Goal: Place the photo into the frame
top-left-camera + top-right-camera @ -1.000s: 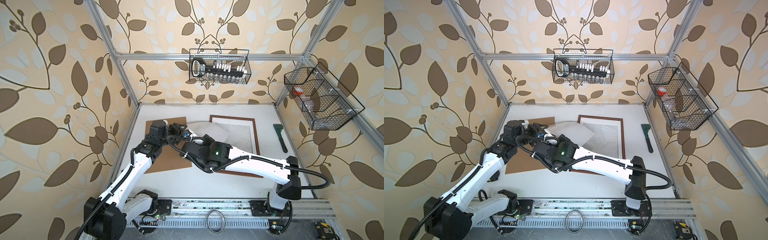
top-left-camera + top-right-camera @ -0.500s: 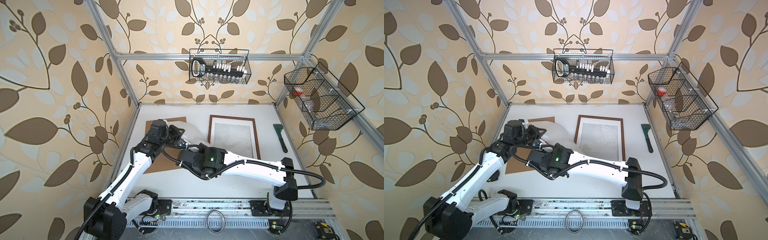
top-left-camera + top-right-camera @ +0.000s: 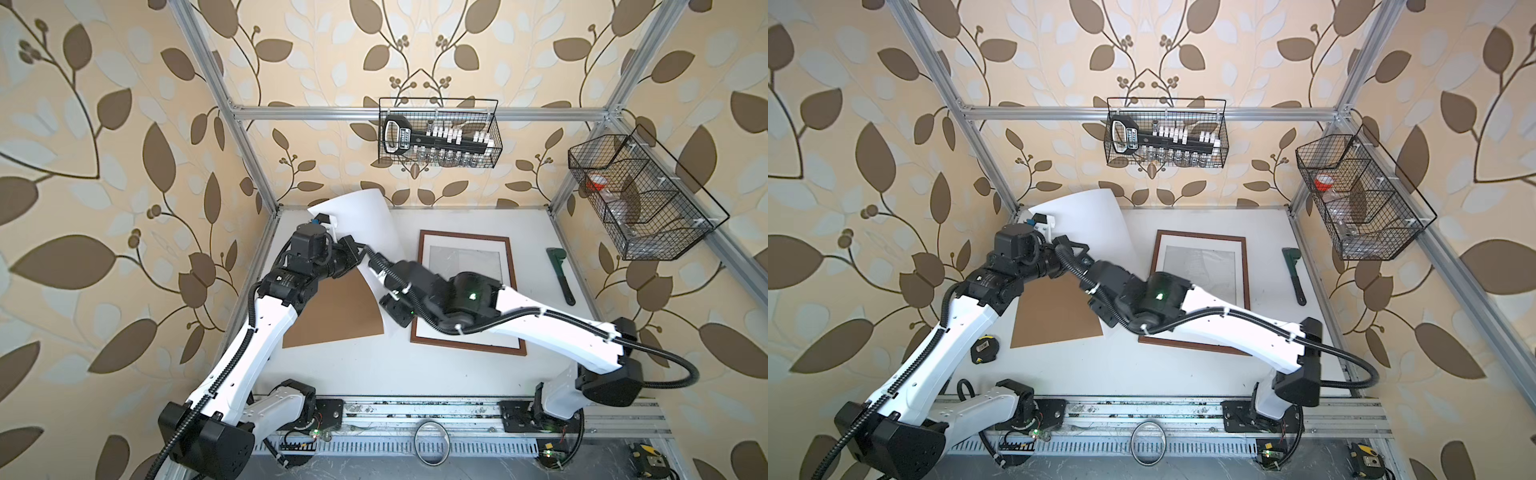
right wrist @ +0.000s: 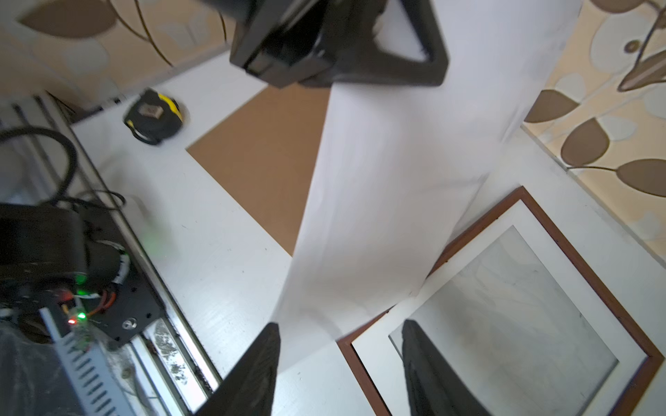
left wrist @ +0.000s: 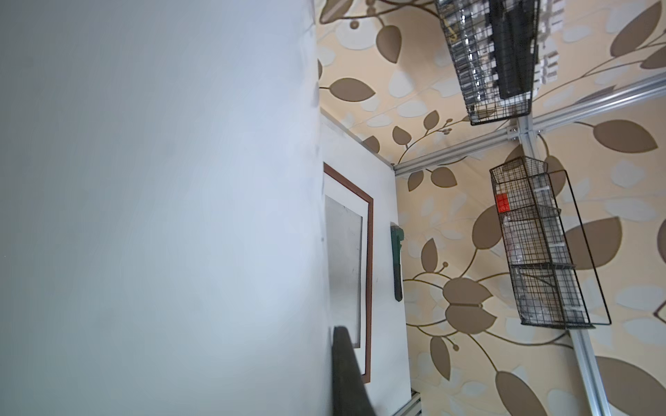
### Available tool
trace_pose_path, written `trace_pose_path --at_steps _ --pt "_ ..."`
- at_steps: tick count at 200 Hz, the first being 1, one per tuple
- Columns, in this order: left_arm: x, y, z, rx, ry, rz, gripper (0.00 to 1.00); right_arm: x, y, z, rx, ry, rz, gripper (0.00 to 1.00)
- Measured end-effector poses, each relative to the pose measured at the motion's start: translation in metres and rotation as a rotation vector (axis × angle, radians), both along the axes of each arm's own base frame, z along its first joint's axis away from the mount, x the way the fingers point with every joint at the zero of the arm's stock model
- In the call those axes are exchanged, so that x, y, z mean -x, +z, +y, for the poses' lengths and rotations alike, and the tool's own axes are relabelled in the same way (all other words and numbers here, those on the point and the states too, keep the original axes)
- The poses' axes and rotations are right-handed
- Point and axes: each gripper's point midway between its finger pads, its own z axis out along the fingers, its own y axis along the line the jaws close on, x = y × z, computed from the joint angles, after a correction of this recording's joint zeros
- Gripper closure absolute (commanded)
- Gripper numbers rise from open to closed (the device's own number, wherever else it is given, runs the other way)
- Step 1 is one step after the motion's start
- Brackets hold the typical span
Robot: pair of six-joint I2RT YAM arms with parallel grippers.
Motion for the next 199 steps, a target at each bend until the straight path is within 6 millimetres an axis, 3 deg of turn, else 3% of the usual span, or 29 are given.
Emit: trace_pose_path --at_steps 21,43,62,85,100,112,162,199 --pt "-0.004 0.019 -0.007 -0.069 -0.08 -0.055 1.0 -0.023 0.04 -0.031 -0.203 -0.038 -0.031 0.3" --pt "-0.005 0.036 -0.016 -0.125 -0.176 -0.119 1.0 -0.055 0.052 -0.082 -0.385 -0.135 -0.072 0.26" --pt "0.0 0.042 -0.022 -0.185 -0.266 -0.172 1.0 -0.087 0.037 -0.124 -0.524 -0.231 -0.103 0.24" --pt "0.011 0.049 -0.03 -0.282 -0.374 -0.26 1.0 -0.114 -0.008 -0.157 -0.624 -0.29 -0.099 0.22" --pt "0.019 0.058 -0.035 -0.337 -0.442 -0.343 1.0 -0.123 -0.033 -0.164 -0.647 -0.289 -0.073 0.21" --pt "0.024 0.065 -0.039 -0.371 -0.491 -0.41 1.0 -0.127 -0.04 -0.164 -0.66 -0.267 -0.067 0.2" --pt "0.056 0.089 -0.048 -0.417 -0.651 -0.628 1.0 -0.134 -0.018 -0.159 -0.76 -0.14 -0.146 0.12" --pt "0.081 0.103 -0.051 -0.41 -0.728 -0.737 1.0 -0.133 -0.012 -0.164 -0.765 -0.043 -0.168 0.14"
